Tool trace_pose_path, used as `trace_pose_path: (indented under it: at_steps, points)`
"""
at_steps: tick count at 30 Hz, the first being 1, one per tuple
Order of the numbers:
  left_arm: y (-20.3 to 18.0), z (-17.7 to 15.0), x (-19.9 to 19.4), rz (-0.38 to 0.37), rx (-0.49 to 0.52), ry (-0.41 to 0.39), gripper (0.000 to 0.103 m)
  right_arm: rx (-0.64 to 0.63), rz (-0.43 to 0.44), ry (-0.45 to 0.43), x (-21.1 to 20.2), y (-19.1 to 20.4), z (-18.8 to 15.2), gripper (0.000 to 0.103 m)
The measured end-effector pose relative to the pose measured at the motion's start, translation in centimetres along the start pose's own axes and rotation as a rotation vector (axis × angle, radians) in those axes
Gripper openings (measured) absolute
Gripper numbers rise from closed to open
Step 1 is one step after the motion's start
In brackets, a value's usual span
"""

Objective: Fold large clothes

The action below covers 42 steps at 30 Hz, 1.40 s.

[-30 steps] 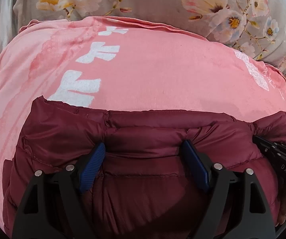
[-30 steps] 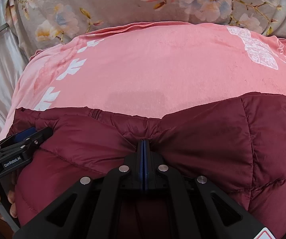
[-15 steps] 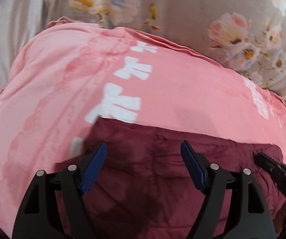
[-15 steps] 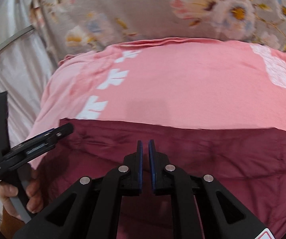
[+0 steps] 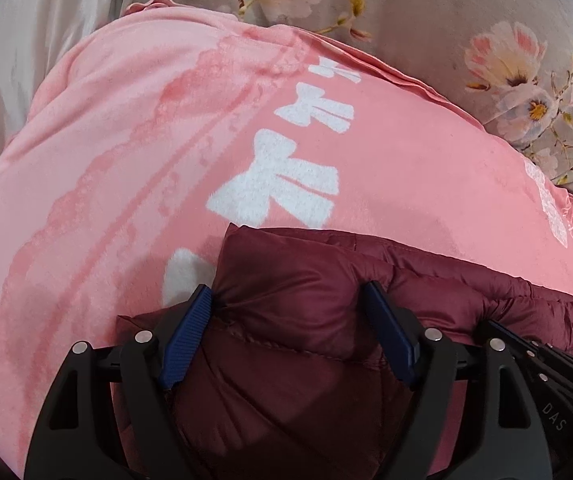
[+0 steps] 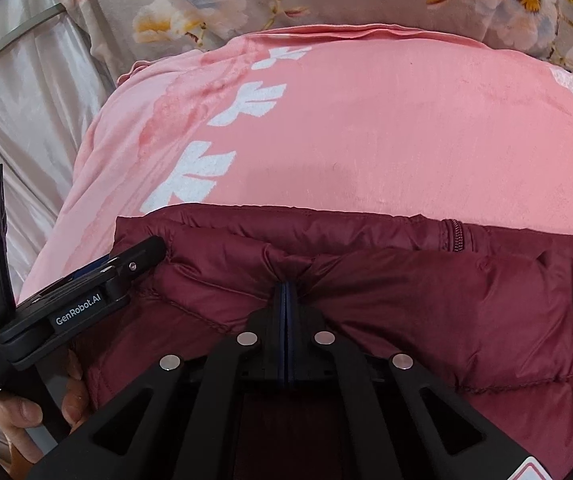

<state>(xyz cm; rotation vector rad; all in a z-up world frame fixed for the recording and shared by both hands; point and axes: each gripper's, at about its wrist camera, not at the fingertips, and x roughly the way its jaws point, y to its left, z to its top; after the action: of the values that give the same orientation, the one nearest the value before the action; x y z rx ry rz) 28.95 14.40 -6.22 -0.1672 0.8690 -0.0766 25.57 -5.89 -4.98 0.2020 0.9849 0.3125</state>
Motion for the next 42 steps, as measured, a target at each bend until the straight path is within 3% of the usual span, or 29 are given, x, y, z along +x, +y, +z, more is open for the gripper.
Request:
trace_pose_path:
  at_steps: [9,11,13,16,20,25,29,35,42]
  points:
    - [-0.3,-0.5,0.9,0.025,0.015,0.005,0.079,0.001,0.006,-0.027,-0.1,-0.2,-0.4,0.0]
    - [-0.4,-0.5,0.9,0.03,0.019,0.008,0.079,0.034,0.019,-0.038,-1.8,-0.6,0.0,0.0]
    - [-0.4,-0.3,0.7,0.028,0.024,0.012,0.079,0.044,0.018,-0.128,-6.3,-1.7,0.4,0.001]
    - [-0.1,0.1,-1.2,0.019,0.014,0.006,0.076,0.055,-0.093,-0.236,-12.8,-5.1,0.7,0.001]
    - [-1.0,0.5,-4.0,-0.036,-0.002,-0.015,0.076,0.169,-0.281,-0.245,-16.7,-12.9,-0.4,0.005]
    - [-2.8,0.1,-3.5,0.033,0.041,-0.019,0.076,0.33,-0.329,-0.172,-15.9,-20.8,-3.2,0.007]
    - [-2.3,-0.4,-2.2,0.046,0.006,0.005,0.076,0.381,-0.318,-0.143,-14.3,-23.7,-5.1,0.003]
    - [-2.1,-1.3,-0.9,0.085,0.021,0.005,0.079,0.401,-0.293,-0.141,-13.1,-24.8,-6.6,0.0]
    - [-2.6,-2.0,-0.3,0.131,0.033,-0.015,0.083,0.357,-0.341,-0.15,-12.5,-24.1,-6.8,0.0]
